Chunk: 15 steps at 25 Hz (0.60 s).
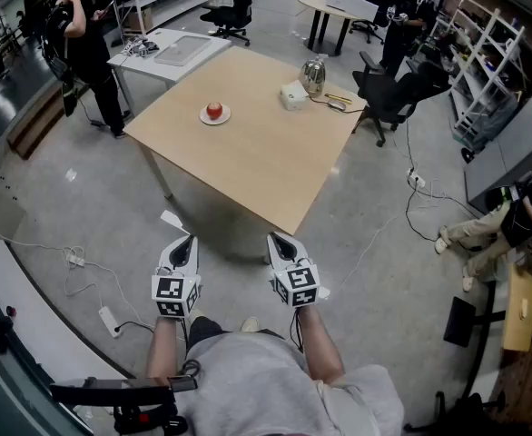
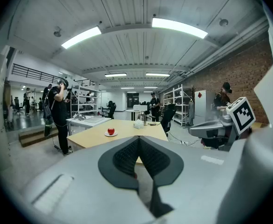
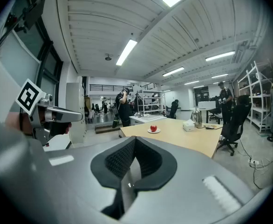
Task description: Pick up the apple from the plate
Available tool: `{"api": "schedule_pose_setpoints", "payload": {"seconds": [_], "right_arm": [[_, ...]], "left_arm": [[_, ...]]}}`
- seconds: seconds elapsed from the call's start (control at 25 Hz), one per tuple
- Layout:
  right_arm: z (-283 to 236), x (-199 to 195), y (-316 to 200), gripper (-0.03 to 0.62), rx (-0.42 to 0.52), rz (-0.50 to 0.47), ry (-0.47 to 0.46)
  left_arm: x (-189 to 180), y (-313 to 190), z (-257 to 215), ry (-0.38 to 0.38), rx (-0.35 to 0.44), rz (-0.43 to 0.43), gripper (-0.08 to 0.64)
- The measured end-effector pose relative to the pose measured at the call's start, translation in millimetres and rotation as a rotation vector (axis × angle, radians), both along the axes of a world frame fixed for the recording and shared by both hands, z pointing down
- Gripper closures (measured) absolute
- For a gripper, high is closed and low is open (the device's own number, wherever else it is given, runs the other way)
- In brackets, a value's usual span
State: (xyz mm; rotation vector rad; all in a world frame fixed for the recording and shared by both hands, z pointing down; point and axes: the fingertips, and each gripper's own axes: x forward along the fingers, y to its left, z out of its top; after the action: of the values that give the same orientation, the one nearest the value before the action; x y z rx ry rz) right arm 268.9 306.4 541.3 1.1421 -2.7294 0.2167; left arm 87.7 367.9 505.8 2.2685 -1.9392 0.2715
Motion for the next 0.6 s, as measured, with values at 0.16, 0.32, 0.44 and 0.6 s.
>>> {"api": "schedule_pose_setpoints", "payload": {"seconds": [0.16,0.32,0.44,0.6], "right_arm": [[-2,4,3,0.586,0.003,-0.002,-0.020],[-1,15,3,0.586,-0.007,-0.002,-0.036],[-1,14,1,0.586,-0.001,-0.016,-0.027],[3,6,-7,0.586,0.009,-0.041,0.005]], "left_arm": [[4,4,3,0.009,-0.001,-0.003,0.540],[14,7,4,0.014,0.001,-0.009,0.540],[14,3,4,0.018,-0.004,-0.015,0.540],[15,-7,9,0.011,-0.019,-0.006,0.540]]}}
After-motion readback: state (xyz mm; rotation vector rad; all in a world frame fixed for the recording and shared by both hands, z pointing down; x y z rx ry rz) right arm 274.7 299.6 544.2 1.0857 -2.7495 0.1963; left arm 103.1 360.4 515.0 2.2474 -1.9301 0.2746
